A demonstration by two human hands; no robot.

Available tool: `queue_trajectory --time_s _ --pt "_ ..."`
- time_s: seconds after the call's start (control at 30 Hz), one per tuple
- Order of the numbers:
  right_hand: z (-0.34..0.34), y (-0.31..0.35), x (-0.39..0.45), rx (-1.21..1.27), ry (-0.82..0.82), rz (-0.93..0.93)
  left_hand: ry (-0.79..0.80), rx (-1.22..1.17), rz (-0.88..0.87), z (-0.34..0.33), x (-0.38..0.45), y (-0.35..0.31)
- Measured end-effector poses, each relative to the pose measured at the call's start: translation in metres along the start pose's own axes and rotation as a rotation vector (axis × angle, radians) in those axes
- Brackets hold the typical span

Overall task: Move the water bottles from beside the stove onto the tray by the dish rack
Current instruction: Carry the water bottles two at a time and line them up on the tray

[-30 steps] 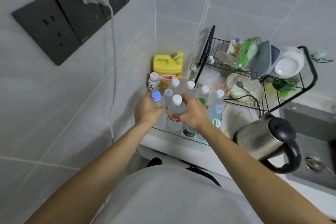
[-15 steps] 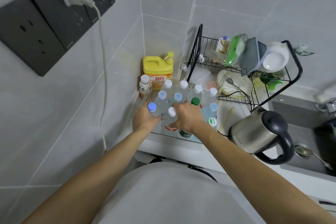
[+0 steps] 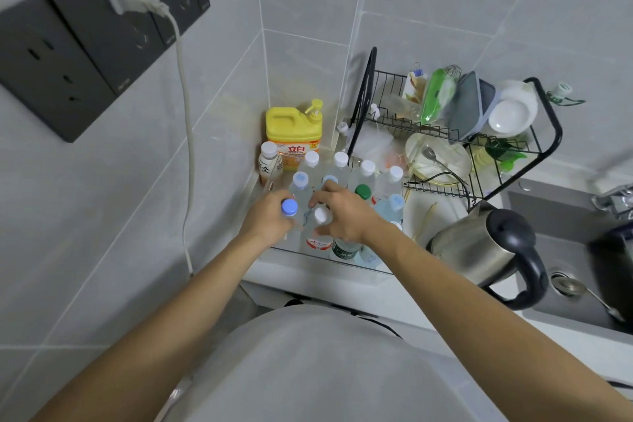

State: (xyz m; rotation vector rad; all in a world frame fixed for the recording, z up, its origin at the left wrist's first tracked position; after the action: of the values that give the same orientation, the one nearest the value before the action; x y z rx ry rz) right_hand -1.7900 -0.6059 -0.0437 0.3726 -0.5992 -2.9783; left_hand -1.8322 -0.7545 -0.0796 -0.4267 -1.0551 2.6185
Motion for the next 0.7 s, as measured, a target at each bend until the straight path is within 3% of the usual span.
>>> queue_trajectory --time_s 0.17,0.33,0.7 --pt "0.004 0.001 -0.005 0.052 -0.021 0.059 0.134 0.29 -0.223 0.009 0.005 -0.016" --pt "0.008 0.0 -0.011 0.075 -0.06 0.057 0.282 0.497 -0.328 0.004 0.002 -0.027" --pt "0.011 -0.004 -0.012 0.058 -0.062 0.052 0.215 0.603 -0.291 0.002 -0.001 -0.035"
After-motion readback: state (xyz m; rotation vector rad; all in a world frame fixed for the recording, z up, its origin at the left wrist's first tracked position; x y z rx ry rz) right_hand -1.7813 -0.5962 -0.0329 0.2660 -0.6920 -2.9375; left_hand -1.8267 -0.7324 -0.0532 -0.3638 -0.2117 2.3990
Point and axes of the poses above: each hand's wrist, its own x-axis towards the middle knuckle, its own z-axis out of the back of the hand, y = z × x, the point moved 9 cm from there along x, towards the middle knuckle, and after that the axes turned 4 degrees about -z, right-handed, at the moved point
